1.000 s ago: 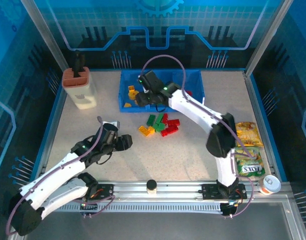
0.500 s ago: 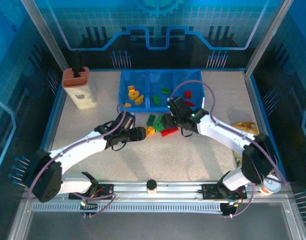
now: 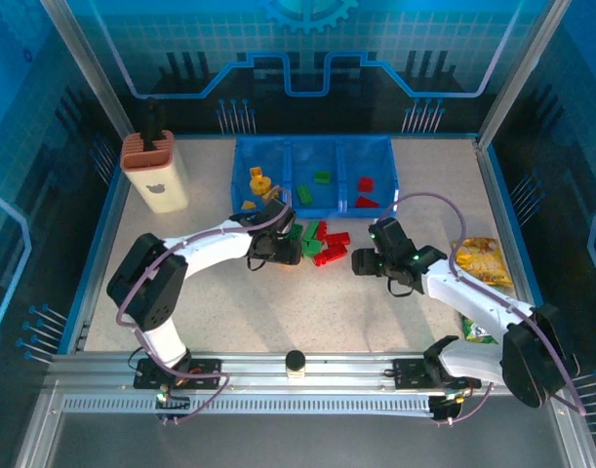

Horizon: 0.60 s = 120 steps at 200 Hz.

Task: Sort the legos into containers by color
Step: Pick up the lego from the center of the table.

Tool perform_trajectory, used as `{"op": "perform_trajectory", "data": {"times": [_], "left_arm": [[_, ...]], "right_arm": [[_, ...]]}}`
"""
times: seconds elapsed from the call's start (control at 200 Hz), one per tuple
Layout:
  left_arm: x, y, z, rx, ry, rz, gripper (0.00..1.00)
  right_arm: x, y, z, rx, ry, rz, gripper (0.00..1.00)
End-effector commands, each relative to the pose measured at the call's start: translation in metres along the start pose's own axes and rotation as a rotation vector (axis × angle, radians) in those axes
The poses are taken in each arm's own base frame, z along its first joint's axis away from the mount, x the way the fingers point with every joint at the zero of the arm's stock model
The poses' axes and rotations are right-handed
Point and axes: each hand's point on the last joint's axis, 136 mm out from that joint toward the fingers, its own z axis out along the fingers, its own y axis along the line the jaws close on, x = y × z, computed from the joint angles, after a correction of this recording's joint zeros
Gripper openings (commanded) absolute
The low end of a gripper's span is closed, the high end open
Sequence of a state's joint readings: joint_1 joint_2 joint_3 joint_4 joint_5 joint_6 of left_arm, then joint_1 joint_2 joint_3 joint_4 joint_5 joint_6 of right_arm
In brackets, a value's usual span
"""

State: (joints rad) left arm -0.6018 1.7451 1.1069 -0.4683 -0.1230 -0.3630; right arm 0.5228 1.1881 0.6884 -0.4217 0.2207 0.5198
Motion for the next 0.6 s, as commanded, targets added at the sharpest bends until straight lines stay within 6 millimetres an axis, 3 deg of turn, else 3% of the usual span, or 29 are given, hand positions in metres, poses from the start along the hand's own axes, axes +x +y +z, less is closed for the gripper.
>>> {"op": "perform_trajectory", "data": {"times": [0.0, 0.595], "left_arm": [[0.001, 0.01, 0.001, -0.084, 0.049, 0.111, 0.79], [0.015, -0.003, 0.026, -0.042, 0.23, 0.235, 0.84]], "right_arm": [[-0.005, 0.001, -0.003, -0.046, -0.033, 0.044, 0.76], [0.0, -0.007, -0.006, -0.057, -0.052, 0.092, 0.77]]}}
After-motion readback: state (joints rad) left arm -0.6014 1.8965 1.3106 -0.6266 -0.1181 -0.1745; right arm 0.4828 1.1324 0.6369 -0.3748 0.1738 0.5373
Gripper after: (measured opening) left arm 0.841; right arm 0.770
